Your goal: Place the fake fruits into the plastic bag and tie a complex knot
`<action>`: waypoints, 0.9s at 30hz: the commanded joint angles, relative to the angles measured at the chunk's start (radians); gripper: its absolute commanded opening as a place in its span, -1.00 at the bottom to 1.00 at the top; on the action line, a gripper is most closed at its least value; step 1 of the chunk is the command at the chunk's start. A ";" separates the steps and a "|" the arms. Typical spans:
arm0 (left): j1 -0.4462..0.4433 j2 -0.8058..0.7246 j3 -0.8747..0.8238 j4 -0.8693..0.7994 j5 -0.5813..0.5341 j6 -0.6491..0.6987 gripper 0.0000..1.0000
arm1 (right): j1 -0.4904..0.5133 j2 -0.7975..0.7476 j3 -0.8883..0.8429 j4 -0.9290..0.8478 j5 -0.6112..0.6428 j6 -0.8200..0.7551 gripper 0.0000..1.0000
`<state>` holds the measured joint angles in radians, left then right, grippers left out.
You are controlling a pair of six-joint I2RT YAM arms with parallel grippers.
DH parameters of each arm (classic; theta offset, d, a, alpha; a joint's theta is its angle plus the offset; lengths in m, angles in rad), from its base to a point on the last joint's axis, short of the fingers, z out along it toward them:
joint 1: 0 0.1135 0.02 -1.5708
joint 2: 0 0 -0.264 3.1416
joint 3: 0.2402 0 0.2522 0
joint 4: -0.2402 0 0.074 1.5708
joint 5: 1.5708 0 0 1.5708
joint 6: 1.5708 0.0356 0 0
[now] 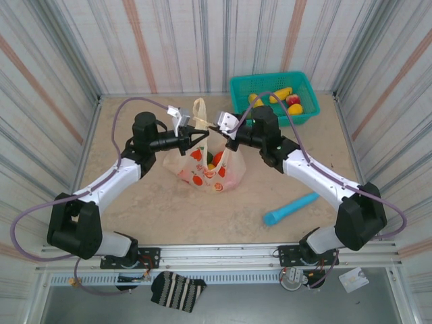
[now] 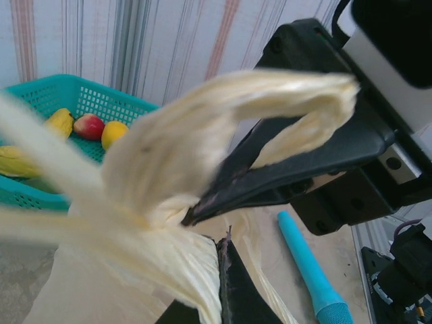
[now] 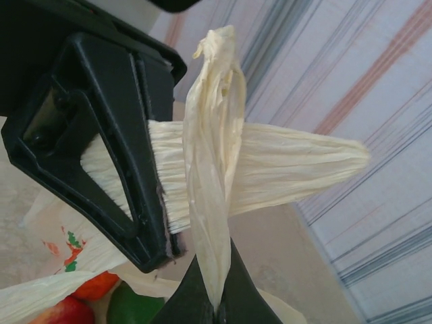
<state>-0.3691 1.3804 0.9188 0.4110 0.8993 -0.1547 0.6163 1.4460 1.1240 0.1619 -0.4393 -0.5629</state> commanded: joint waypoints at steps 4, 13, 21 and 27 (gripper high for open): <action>-0.007 -0.032 -0.010 0.056 0.032 0.034 -0.88 | 0.014 0.015 0.020 -0.059 -0.063 -0.032 -1.00; -0.007 -0.030 -0.009 -0.010 -0.010 0.086 -0.99 | 0.002 -0.052 -0.040 0.032 -0.090 0.016 -1.00; -0.010 -0.036 -0.017 -0.020 -0.006 0.120 -1.00 | -0.063 -0.099 -0.065 0.091 -0.219 0.126 -1.00; -0.017 -0.047 -0.033 0.024 0.028 0.139 -0.96 | -0.076 -0.066 -0.029 -0.011 -0.254 0.107 -1.00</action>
<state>-0.3801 1.3670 0.9035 0.4023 0.8978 -0.0490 0.5472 1.3758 1.0710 0.1936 -0.6487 -0.4751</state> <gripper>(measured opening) 0.048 0.042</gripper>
